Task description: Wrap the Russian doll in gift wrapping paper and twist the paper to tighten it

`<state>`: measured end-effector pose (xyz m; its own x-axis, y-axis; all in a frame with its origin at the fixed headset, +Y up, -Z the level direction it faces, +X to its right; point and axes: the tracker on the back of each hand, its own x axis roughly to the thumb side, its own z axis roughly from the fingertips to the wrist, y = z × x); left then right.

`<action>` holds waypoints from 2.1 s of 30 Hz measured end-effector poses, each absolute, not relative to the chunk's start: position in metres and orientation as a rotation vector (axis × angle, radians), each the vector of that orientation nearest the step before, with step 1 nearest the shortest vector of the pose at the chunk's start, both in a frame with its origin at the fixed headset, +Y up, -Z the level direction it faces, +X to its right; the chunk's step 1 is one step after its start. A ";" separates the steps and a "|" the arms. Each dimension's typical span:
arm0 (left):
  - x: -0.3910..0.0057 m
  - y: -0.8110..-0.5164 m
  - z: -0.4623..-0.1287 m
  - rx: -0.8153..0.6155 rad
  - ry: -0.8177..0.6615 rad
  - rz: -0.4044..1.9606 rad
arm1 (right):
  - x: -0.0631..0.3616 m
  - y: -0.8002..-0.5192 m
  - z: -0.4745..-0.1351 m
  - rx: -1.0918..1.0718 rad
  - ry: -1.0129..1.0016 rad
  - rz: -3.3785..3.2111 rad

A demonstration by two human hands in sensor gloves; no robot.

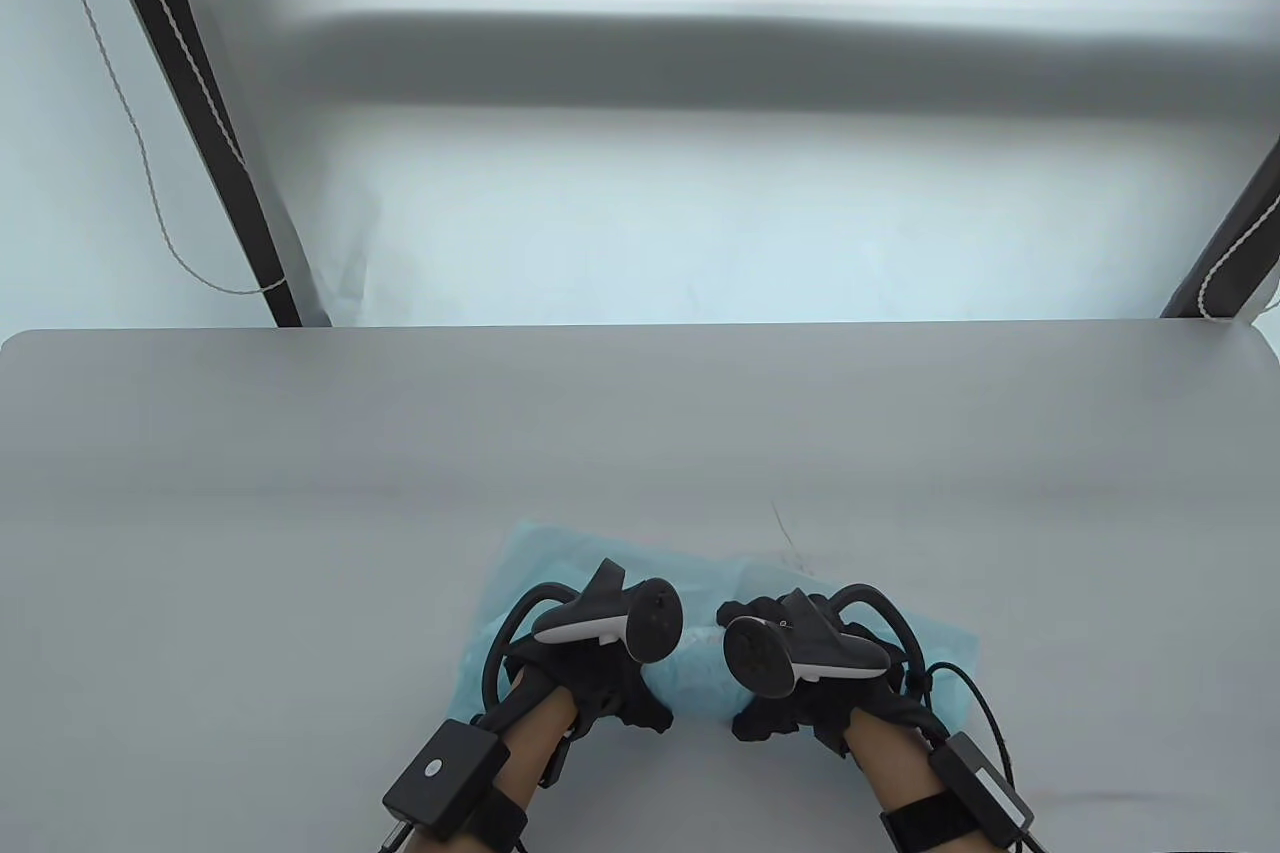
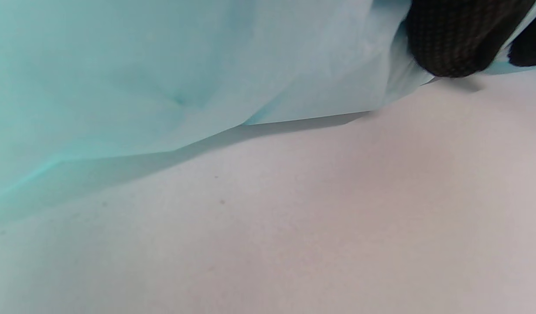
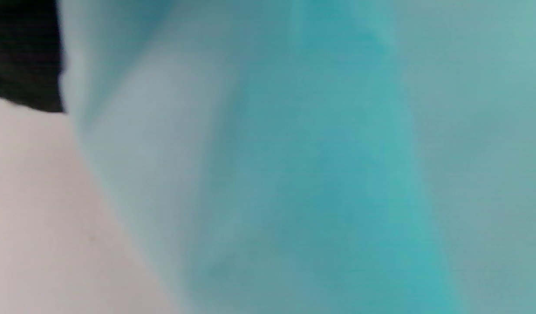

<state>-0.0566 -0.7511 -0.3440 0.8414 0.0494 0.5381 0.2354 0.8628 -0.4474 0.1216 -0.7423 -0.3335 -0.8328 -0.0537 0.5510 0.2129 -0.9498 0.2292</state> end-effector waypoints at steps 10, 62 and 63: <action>-0.029 -0.754 -0.327 -0.298 -0.612 -0.375 | 0.151 -0.751 -0.353 -0.634 -0.973 -3.100; -0.051 -0.754 -0.347 -0.587 -0.589 -0.129 | 0.119 -0.735 -0.332 -0.790 -0.400 -2.771; -0.051 -0.754 -0.346 -0.563 -0.587 -0.140 | 0.120 -0.735 -0.333 -0.781 -0.426 -2.784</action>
